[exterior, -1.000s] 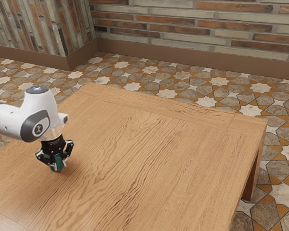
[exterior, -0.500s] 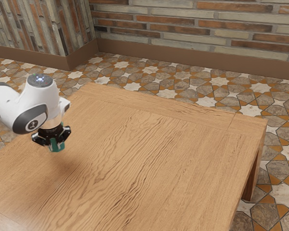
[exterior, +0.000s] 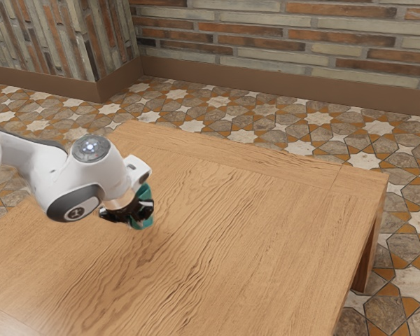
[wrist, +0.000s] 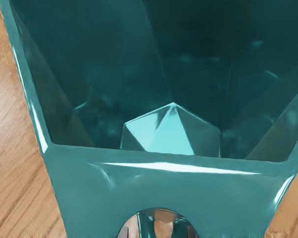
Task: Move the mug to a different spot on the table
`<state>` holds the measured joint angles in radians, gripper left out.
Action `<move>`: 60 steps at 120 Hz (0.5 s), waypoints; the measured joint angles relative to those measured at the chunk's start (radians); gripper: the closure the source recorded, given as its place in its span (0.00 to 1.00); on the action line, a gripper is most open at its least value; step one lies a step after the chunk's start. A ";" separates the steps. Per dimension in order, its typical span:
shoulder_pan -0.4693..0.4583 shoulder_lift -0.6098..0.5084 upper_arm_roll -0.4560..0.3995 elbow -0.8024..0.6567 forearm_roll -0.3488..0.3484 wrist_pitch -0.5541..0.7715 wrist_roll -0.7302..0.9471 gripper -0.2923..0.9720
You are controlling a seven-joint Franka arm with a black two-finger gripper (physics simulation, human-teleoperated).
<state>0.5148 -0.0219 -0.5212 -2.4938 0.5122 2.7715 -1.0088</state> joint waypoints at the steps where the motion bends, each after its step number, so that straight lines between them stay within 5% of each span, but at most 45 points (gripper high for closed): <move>1: -0.004 0.002 0.000 0.000 0.004 0.003 0.000 0.79; 25: -0.047 0.084 -0.003 0.022 0.055 0.047 -0.004 0.78; 60: 0.000 0.089 -0.001 0.024 0.062 0.071 0.001 0.39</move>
<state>0.5145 0.0667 -0.5224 -2.4698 0.5737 2.8429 -1.0075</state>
